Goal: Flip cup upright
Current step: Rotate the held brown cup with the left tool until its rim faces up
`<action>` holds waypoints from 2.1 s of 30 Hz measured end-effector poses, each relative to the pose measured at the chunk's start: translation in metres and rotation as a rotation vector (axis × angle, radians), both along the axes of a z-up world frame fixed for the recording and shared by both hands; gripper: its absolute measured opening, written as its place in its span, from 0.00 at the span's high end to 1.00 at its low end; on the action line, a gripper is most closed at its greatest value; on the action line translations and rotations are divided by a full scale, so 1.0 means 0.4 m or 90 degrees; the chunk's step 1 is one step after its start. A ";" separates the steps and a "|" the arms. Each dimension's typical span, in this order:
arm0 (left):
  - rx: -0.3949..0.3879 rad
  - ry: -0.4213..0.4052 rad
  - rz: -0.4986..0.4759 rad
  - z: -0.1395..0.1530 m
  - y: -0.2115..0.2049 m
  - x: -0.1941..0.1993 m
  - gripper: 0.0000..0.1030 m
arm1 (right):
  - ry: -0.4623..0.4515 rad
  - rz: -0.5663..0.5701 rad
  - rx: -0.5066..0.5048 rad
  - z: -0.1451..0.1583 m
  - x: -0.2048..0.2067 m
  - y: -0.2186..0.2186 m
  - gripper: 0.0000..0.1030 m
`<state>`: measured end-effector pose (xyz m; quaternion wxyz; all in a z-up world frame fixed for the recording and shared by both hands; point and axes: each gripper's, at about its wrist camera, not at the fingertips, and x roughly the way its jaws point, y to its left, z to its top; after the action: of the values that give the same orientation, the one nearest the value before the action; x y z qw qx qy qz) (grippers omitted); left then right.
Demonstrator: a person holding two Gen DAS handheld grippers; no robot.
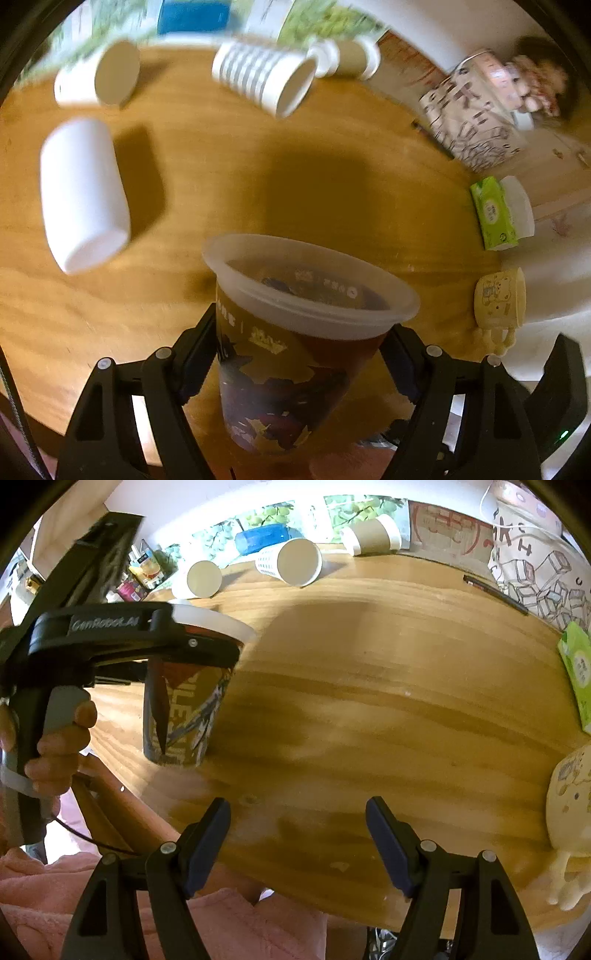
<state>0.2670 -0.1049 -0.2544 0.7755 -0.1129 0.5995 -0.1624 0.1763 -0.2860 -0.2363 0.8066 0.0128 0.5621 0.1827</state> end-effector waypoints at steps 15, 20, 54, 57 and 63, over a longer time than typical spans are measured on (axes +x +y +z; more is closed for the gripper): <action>0.018 -0.223 0.052 0.046 0.042 0.012 0.21 | -0.032 0.030 -0.024 0.017 0.021 0.005 0.26; 0.011 -0.248 0.056 0.044 0.047 -0.007 0.21 | -0.037 0.036 -0.030 0.019 0.018 0.012 0.26; 0.097 -0.243 -0.048 0.057 0.014 -0.130 0.22 | -0.043 0.007 -0.034 0.027 -0.025 0.023 0.23; 0.102 -0.246 -0.061 0.070 0.007 -0.128 0.21 | -0.044 -0.006 -0.037 0.030 -0.031 0.024 0.21; 0.089 -0.255 -0.093 0.106 0.005 -0.122 0.20 | -0.053 -0.036 -0.043 0.046 -0.037 0.038 0.20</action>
<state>0.2181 -0.1029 -0.2120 0.8712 0.0195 0.4501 -0.1952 0.1615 -0.2708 -0.2181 0.8342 -0.0065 0.5330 0.1412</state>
